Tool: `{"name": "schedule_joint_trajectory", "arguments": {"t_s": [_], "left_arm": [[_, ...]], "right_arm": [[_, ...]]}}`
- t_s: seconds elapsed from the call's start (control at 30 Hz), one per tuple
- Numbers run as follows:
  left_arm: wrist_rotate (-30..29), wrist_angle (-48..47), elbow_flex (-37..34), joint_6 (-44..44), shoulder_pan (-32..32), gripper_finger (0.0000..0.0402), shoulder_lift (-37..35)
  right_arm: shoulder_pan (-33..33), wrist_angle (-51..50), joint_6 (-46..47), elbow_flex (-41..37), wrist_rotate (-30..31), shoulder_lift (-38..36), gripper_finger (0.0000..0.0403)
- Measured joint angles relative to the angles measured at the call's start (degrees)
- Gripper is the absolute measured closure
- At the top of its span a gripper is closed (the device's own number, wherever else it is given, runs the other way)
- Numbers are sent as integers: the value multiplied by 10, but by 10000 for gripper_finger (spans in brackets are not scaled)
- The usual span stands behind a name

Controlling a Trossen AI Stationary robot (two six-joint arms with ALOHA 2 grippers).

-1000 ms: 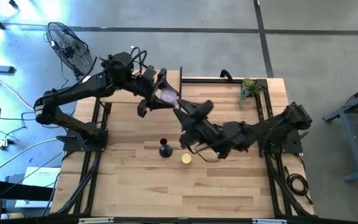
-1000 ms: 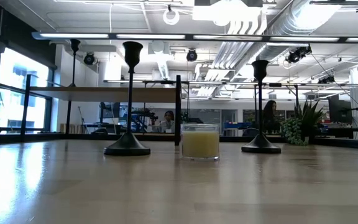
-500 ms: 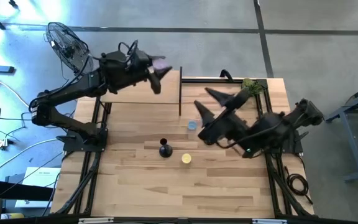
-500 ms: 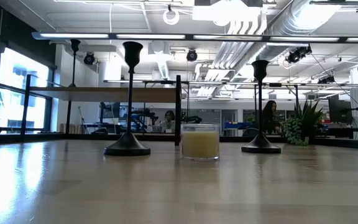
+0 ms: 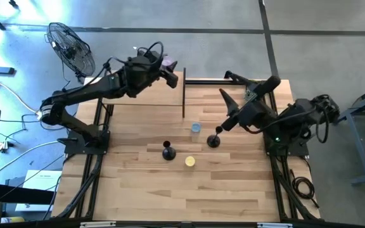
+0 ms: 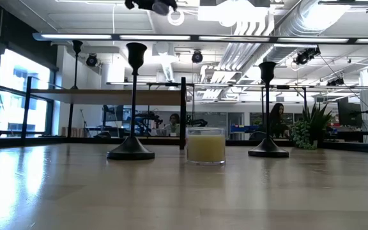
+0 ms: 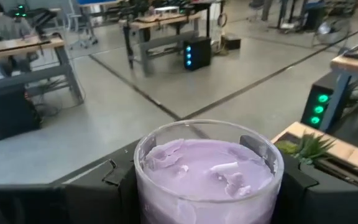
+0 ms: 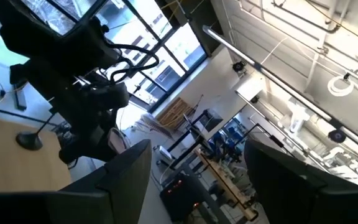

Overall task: Pick & Place candle stick holders
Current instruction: Put the purple candle on the shelf

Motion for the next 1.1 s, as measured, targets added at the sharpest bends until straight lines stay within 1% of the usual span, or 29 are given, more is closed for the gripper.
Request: {"name": "schedule_joint_trajectory", "arguments": {"t_s": [0.2, 0.33, 0.43, 0.6, 0.63, 0.73, 0.97, 1.1], "left_arm": [[0, -21, 0, -47, 17, 185, 13], [-12, -12, 1, -55, 20, 185, 21], [-19, -18, -6, -56, 34, 185, 31], [14, 49, -65, -77, 65, 185, 38], [30, 74, -79, -78, 70, 185, 40], [43, 145, -121, -90, 81, 185, 39], [35, 245, -191, -86, 92, 185, 39], [28, 283, -225, -75, 90, 185, 39]], "right_arm": [[0, -57, 1, 0, 1, -16, 151], [0, -96, 0, 0, -1, -34, 151], [0, -104, 1, 0, -3, -46, 151], [6, -111, 1, 0, -3, -67, 151], [8, -114, 1, 0, -3, -71, 151], [14, -130, 7, 0, -3, -80, 151], [17, -163, 27, 0, 3, -89, 151], [17, -172, 27, 0, 1, -89, 151]]}}
